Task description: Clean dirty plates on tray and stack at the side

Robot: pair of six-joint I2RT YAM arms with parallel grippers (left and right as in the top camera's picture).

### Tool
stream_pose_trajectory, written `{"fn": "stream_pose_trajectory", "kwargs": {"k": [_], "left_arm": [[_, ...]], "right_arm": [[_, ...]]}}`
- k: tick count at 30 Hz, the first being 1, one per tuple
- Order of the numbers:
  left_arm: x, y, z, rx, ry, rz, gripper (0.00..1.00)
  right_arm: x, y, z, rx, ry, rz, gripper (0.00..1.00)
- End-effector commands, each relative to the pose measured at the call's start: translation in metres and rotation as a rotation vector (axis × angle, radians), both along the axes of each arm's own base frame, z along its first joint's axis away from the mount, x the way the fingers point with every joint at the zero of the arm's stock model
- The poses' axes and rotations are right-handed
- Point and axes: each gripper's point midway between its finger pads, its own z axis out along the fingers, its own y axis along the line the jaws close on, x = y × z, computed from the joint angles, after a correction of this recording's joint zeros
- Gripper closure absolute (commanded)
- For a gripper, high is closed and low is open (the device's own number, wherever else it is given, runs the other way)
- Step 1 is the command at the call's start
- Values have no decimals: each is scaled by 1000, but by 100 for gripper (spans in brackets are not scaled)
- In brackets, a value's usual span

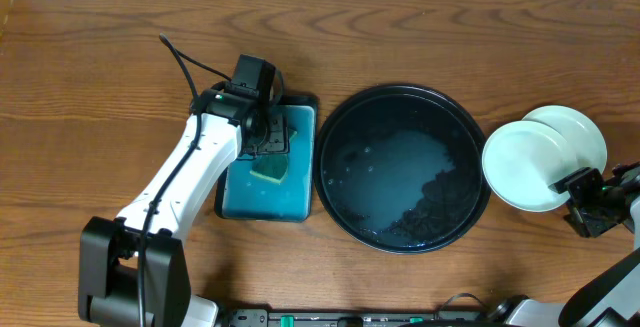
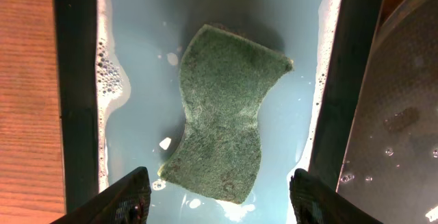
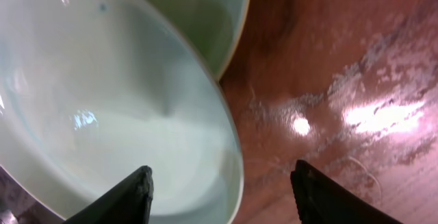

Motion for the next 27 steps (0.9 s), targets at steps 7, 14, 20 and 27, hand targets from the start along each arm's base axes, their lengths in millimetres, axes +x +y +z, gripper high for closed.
{"fn": "stream_pose_trajectory", "kwargs": {"k": [7, 14, 20, 27], "left_arm": [[5, 21, 43, -27, -124, 63, 29], [1, 52, 60, -28, -155, 150, 28], [-3, 64, 58, -20, -131, 184, 28], [-7, 66, 56, -17, -114, 188, 23]], "right_arm": [[-19, -13, 42, -134, 24, -19, 30], [22, 26, 106, -189, -306, 283, 24], [38, 60, 117, -261, -350, 489, 19], [51, 105, 114, -328, -342, 719, 13]]}}
